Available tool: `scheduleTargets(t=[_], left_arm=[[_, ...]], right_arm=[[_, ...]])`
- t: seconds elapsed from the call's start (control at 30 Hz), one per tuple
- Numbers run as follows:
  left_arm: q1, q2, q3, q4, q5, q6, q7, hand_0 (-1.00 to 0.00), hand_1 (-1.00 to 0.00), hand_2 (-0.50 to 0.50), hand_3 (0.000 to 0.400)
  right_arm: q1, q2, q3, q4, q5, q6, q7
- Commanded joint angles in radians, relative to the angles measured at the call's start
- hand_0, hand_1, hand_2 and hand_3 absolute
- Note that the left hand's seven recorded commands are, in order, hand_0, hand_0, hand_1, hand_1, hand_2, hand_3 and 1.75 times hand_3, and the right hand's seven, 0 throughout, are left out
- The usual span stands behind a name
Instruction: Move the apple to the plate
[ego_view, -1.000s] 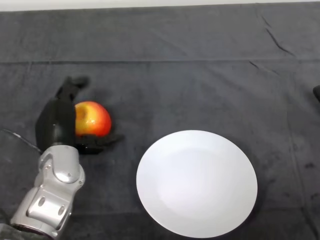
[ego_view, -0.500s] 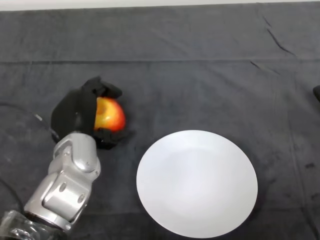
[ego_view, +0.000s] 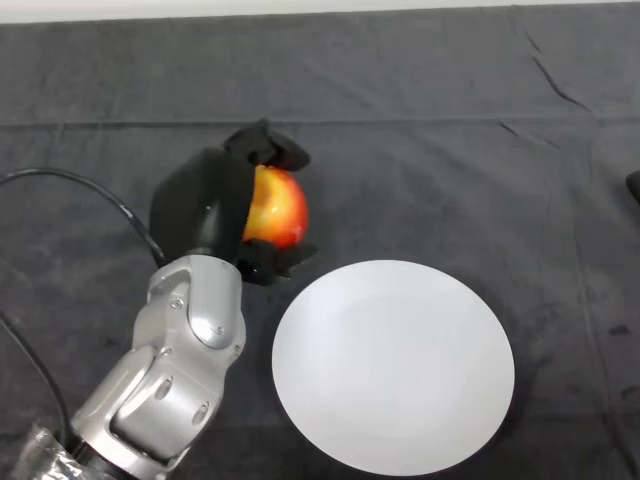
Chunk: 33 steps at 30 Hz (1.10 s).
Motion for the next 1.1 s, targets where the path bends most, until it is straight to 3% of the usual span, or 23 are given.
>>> scheduleTargets(t=[0.03,0.23,0.77,1.1], left_arm=[[-0.016,0.006,-0.018,-0.042,0.013,-0.033,-0.004,-1.0,-1.0,0.0,0.4],[-0.01,-0.009,-0.058,-0.009,-0.008,-0.063,-0.006,-1.0,-1.0,0.0,0.4],[-0.014,-0.034,-0.205,0.007,-0.08,-0.044,-0.037,-1.0,-1.0,0.0,0.4],[-0.032,-0.044,-0.304,0.055,-0.135,-0.064,-0.054,-1.0,-1.0,0.0,0.4]], right_arm=[[0.008,-0.024,-0.0088,-0.013,0.0044,-0.005,-0.0038],[0.008,-0.024,-0.0088,-0.012,0.0044,-0.005,-0.0034],[0.008,-0.024,-0.0088,-0.011,0.004,-0.005,-0.0027],[0.007,-0.025,-0.0089,-0.01,0.0039,-0.005,-0.0021]])
